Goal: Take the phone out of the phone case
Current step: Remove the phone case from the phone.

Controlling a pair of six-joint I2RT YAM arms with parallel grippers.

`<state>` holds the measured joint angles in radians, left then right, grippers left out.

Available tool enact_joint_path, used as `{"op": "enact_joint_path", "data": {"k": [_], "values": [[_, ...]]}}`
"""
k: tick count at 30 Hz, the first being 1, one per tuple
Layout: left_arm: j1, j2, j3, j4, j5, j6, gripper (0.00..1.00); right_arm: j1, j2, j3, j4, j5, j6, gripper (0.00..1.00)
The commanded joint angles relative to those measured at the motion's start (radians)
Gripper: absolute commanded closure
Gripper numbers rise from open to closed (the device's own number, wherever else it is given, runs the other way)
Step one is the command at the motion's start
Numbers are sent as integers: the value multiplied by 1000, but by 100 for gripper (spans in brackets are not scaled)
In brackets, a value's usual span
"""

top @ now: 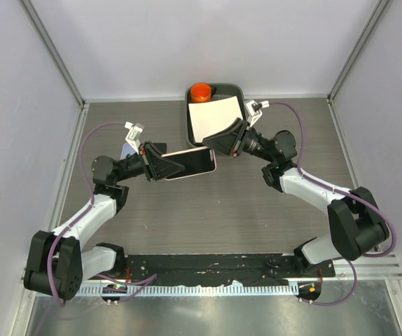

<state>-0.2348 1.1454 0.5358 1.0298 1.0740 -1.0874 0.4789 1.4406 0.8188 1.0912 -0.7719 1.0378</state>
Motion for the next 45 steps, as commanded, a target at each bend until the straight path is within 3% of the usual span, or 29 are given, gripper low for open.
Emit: {"op": "enact_joint_path", "data": {"k": [1, 5, 12, 24, 32, 45], "values": [[-3, -23, 16, 67, -20, 18, 99, 18, -9, 11, 38, -24, -19, 61], [-1, -23, 16, 67, -20, 17, 100, 23, -9, 13, 27, -27, -30, 62], [-3, -27, 16, 69, -13, 23, 100, 23, -3, 14, 22, -29, -28, 73], [-3, -27, 15, 93, 3, 17, 99, 23, 3, 20, 84, -32, 93, 63], [-1, -26, 16, 113, 10, 6, 100, 23, 26, 26, 99, -40, 117, 77], [-20, -33, 32, 239, 82, -26, 100, 23, 33, 37, 96, -40, 171, 88]]}}
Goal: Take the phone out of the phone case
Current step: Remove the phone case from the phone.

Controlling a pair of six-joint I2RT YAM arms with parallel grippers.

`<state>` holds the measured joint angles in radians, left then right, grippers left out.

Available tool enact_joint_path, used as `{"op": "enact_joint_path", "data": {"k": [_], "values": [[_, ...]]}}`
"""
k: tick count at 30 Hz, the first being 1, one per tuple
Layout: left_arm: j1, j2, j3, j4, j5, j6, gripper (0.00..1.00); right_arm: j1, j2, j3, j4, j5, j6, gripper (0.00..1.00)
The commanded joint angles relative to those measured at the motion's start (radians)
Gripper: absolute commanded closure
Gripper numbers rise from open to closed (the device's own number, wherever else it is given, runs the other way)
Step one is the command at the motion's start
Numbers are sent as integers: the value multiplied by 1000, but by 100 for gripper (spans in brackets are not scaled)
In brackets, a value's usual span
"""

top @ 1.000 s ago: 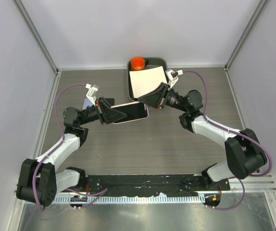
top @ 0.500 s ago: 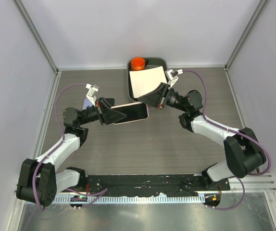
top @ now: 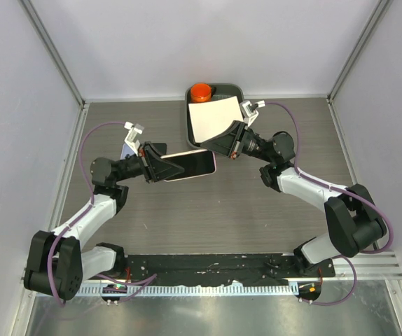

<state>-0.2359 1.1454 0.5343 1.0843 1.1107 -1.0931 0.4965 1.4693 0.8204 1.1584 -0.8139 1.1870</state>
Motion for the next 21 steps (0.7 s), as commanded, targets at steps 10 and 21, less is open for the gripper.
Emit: {"op": "enact_joint_path", "data": {"k": [10, 21], "values": [[-43, -58, 70, 295, 126, -65, 99, 1, 68, 51, 4, 21, 88, 89], [-51, -65, 81, 305, 138, -56, 99, 1, 63, 63, -81, 67, 147, 90]]}}
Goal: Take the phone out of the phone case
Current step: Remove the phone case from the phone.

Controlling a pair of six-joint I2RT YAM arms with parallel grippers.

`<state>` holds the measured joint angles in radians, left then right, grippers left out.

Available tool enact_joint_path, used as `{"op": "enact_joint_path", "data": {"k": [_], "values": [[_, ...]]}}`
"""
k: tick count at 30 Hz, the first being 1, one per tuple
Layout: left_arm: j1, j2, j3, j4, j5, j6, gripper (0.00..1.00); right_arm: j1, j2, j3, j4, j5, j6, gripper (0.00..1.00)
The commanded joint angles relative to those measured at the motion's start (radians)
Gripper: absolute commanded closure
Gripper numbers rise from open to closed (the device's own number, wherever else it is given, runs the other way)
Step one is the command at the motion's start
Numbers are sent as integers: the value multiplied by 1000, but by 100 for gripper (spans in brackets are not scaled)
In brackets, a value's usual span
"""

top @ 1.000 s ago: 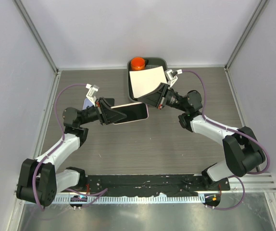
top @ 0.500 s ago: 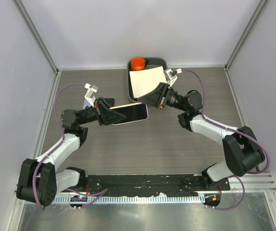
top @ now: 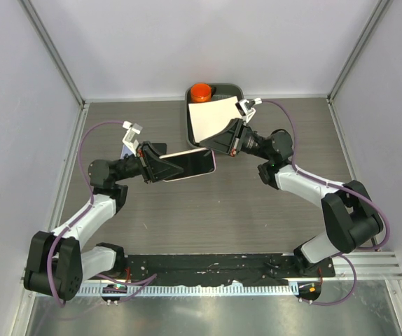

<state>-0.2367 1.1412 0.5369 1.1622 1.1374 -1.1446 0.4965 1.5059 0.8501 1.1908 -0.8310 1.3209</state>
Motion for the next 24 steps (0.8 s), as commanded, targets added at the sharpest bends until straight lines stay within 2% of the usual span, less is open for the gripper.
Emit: {"op": "enact_joint_path", "data": {"k": [1, 12, 16, 20, 24], "values": [[-50, -60, 78, 228, 111, -4, 99, 1, 25, 30, -120, 95, 20, 90], [-50, -55, 90, 232, 111, -4, 100, 1, 20, 14, -163, 132, 2, 96], [-47, -54, 90, 237, 94, -12, 100, 17, 16, 27, -247, 136, -112, 98], [-39, -55, 89, 254, 64, -35, 100, 51, 5, 50, -394, 150, -300, 98], [-26, -60, 86, 274, 25, -64, 100, 70, 20, 69, -454, 161, -370, 98]]}}
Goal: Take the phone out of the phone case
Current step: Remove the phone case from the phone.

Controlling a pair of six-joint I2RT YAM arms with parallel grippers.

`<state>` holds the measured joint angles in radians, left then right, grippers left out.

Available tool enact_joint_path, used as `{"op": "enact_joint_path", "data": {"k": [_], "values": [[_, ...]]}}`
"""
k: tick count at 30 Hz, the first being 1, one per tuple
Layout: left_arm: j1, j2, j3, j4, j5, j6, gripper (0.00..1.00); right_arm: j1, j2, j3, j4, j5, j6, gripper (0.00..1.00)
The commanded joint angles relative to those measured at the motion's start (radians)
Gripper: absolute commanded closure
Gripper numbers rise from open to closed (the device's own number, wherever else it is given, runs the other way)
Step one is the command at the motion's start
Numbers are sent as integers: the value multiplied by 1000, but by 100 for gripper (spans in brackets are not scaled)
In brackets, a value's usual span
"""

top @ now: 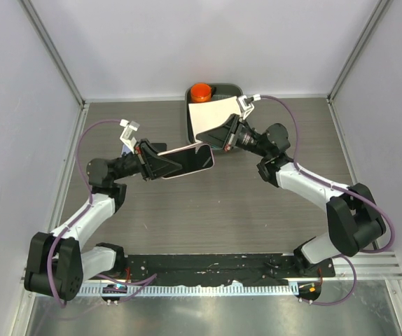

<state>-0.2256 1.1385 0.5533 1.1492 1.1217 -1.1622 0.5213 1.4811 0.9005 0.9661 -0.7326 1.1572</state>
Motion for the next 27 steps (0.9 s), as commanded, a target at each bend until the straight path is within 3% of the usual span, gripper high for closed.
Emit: {"op": "enact_joint_path", "data": {"k": [1, 7, 14, 19, 20, 21, 22, 24, 25, 26, 27], "values": [[-31, -57, 68, 291, 27, -51, 100, 46, 48, 21, -257, 70, -223, 98], [-11, -66, 60, 313, 3, -67, 100, 46, 67, 37, -310, 75, -283, 96], [-8, -63, 43, 294, 6, -57, 100, -39, 19, 98, -267, -112, -261, 58], [2, -59, 42, 268, -8, -44, 100, -148, -50, 135, -285, -260, -323, 53], [5, -60, 43, 253, -10, -37, 100, -162, -71, 146, -318, -290, -402, 53], [5, -60, 43, 242, -10, -34, 100, -174, -83, 175, -369, -347, -462, 53], [5, -60, 43, 227, -10, -31, 100, -179, -94, 196, -526, -375, -547, 53], [5, -62, 45, 204, -10, -19, 100, -185, -122, 276, -732, -424, -829, 53], [5, -62, 43, 169, -8, -11, 100, -185, -127, 305, -944, -438, -928, 53], [5, -62, 51, 88, -2, 27, 100, -185, -140, 367, -1203, -483, -1176, 53], [5, -65, 54, 54, -2, 47, 100, -185, -146, 392, -1272, -496, -1239, 53]]}}
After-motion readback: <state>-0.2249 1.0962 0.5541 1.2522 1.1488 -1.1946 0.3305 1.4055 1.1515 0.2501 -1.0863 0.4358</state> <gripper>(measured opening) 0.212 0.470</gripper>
